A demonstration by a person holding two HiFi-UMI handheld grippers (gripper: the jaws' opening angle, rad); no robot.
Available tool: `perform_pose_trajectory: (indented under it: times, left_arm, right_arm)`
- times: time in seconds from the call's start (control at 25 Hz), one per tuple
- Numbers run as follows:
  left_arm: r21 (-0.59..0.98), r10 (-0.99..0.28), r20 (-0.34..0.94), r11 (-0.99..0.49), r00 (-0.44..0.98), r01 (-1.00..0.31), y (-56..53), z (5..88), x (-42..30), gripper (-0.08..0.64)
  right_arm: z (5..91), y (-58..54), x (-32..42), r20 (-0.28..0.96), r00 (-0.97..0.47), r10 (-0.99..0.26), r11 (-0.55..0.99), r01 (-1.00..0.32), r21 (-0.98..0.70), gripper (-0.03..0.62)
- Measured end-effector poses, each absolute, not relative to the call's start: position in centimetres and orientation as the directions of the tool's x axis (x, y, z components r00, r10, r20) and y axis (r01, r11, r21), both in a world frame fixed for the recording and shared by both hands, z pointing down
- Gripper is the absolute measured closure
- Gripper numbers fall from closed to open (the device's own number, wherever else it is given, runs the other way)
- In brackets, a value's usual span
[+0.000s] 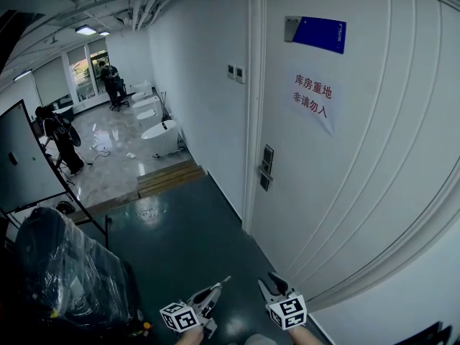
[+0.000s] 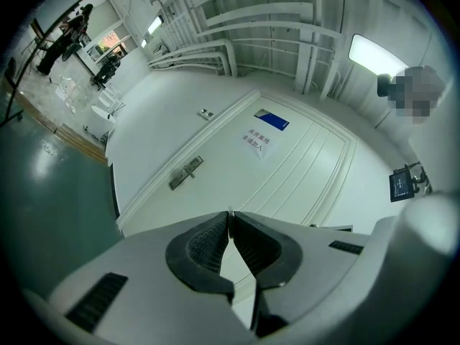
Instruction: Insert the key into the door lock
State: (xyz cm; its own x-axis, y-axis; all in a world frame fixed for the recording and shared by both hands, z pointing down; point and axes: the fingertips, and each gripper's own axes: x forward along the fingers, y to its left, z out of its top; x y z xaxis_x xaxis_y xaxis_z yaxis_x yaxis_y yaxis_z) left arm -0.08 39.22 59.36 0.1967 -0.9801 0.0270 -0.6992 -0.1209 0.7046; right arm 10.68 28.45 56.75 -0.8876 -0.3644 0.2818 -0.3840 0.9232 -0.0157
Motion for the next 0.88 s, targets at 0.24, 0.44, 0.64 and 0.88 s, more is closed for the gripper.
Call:
perform_pose_trajectory:
  times: [0.24, 0.44, 0.64, 0.88]
  left_arm:
    - [0.711, -0.982, 0.026, -0.115, 0.189, -0.694, 37.8, 59.5, -2.4, 0.528]
    - [0.718, -0.983, 0.037, -0.098, 0.178, -0.69, 35.9, 60.1, -4.4, 0.528]
    - [0.717, -0.985, 0.045, -0.084, 0.166, -0.692, 33.0, 59.5, -6.9, 0.528]
    - [0.715, -0.987, 0.059, -0.062, 0.149, -0.696, 28.6, 58.9, -10.0, 0.528]
  right_arm:
    - [56.8, 27.1, 8.3, 0.284, -0.889, -0.359, 0.925, -0.379, -0.016, 0.471]
    - [57.4, 25.0, 6.3, 0.297, -0.889, -0.348, 0.928, -0.371, -0.025, 0.471]
    - [56.9, 21.5, 3.9, 0.29, -0.894, -0.341, 0.931, -0.363, -0.025, 0.471]
    - [56.2, 17.0, 1.0, 0.304, -0.897, -0.32, 0.938, -0.345, -0.032, 0.471]
